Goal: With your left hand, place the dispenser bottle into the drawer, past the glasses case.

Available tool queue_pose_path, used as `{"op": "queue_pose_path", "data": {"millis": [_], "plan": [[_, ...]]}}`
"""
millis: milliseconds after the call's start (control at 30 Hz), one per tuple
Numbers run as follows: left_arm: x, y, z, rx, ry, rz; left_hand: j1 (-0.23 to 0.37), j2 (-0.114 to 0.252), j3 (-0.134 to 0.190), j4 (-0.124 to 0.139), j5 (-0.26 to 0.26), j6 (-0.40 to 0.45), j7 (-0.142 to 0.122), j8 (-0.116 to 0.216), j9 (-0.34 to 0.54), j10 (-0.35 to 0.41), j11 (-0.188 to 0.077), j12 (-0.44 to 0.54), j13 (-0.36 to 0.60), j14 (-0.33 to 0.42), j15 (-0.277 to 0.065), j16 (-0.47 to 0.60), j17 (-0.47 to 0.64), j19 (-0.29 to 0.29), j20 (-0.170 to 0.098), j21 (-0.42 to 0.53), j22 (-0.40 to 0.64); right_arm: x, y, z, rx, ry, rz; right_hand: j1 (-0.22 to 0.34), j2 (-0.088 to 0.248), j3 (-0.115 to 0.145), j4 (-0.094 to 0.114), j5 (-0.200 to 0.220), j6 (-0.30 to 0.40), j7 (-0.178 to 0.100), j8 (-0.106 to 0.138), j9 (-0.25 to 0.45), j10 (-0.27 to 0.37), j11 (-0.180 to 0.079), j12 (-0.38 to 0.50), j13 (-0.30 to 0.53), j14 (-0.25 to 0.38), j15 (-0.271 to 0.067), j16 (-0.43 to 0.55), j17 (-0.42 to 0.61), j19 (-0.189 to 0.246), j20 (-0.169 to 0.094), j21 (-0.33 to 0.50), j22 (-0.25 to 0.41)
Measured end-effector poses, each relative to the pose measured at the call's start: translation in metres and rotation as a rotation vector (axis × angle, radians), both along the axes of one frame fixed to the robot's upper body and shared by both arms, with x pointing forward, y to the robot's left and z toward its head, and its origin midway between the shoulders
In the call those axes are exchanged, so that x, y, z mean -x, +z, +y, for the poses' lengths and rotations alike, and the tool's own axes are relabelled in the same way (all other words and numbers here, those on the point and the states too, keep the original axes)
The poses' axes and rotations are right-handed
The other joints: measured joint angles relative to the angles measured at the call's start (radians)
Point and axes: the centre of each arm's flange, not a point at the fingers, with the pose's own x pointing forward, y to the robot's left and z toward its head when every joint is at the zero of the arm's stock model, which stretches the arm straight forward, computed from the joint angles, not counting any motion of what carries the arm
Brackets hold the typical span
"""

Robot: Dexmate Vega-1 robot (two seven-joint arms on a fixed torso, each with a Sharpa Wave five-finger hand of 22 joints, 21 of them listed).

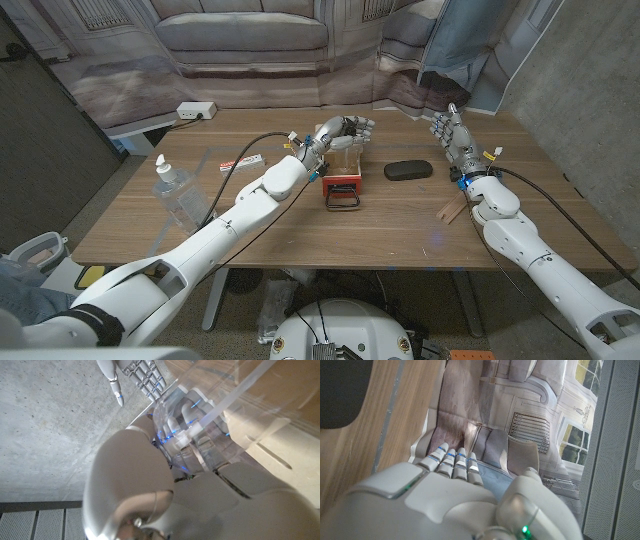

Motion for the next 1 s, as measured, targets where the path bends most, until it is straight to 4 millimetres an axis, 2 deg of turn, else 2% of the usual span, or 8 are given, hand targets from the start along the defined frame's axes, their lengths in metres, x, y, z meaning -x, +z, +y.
{"op": "queue_pose_path", "data": {"millis": [200, 1000], "plan": [[-0.002, -0.003, -0.002, -0.001, -0.003, 0.006, -0.002, 0.002, 0.003, 0.003, 0.000, 0.005, -0.005, 0.000, 0.000, 0.000, 0.000, 0.000, 0.000, -0.001, 0.000, 0.000, 0.000, -0.006, -0.006, 0.000, 0.000, 0.000, -0.001, 0.000, -0.001, 0.001, -0.001, 0.000, 0.000, 0.000, 0.000, 0.000, 0.000, 0.000, 0.000, 0.000, 0.000, 0.000, 0.000, 0.000, 0.000, 0.000, 0.000, 0.000, 0.000, 0.000, 0.000, 0.000], [-0.005, -0.014, -0.001, 0.002, -0.004, 0.016, -0.003, 0.003, 0.007, 0.001, 0.000, 0.011, -0.011, -0.004, -0.001, 0.006, -0.005, -0.004, 0.005, -0.003, 0.001, -0.008, 0.005, -0.011, 0.000, 0.004, -0.005, 0.001, -0.003, 0.002, 0.008, 0.002, 0.005, 0.000, 0.000, -0.003, -0.003, 0.000, 0.000, 0.000, 0.000, 0.000, 0.000, 0.000, 0.000, 0.000, 0.004, -0.004, 0.000, 0.000, 0.006, -0.006, 0.000, 0.000]]}}
